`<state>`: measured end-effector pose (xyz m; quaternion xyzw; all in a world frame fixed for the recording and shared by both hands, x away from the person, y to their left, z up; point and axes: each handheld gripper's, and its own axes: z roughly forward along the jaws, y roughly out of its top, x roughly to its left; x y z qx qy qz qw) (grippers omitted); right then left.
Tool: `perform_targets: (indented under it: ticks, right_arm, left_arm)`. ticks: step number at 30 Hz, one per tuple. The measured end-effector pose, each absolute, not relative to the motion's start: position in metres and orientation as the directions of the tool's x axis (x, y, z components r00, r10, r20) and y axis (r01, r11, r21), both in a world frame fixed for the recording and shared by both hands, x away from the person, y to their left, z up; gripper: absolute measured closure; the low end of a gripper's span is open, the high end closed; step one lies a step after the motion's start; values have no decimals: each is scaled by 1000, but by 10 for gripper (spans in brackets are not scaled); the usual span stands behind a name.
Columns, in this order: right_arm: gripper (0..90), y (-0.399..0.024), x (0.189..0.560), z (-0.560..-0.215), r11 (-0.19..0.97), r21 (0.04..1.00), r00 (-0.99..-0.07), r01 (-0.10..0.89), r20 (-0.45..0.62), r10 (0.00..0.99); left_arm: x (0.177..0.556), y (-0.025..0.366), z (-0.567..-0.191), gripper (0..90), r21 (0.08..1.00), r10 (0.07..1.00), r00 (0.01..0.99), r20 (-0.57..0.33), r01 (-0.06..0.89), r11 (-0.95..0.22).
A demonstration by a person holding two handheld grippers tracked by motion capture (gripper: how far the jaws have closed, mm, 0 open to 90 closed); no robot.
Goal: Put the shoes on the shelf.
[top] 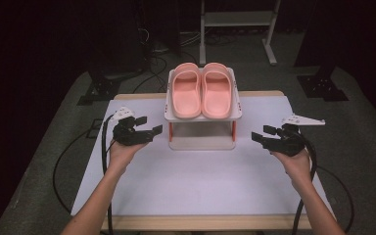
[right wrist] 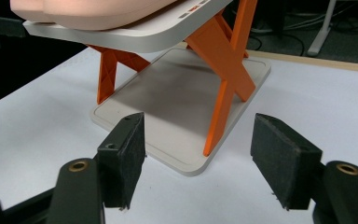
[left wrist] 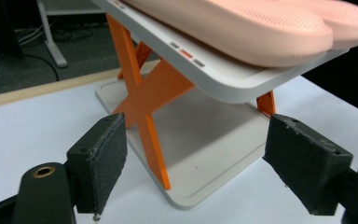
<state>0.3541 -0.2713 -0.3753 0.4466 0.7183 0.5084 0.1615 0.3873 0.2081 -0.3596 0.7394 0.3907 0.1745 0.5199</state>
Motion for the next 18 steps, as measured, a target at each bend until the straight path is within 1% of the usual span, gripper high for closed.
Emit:
perform_targets:
  ticks: [18]
  right_arm:
    - [343,-275,344,-389,72,867,-547,493,245,800]
  left_arm:
    - [378,207,-368,194,907,752,641,-149,392,-154]
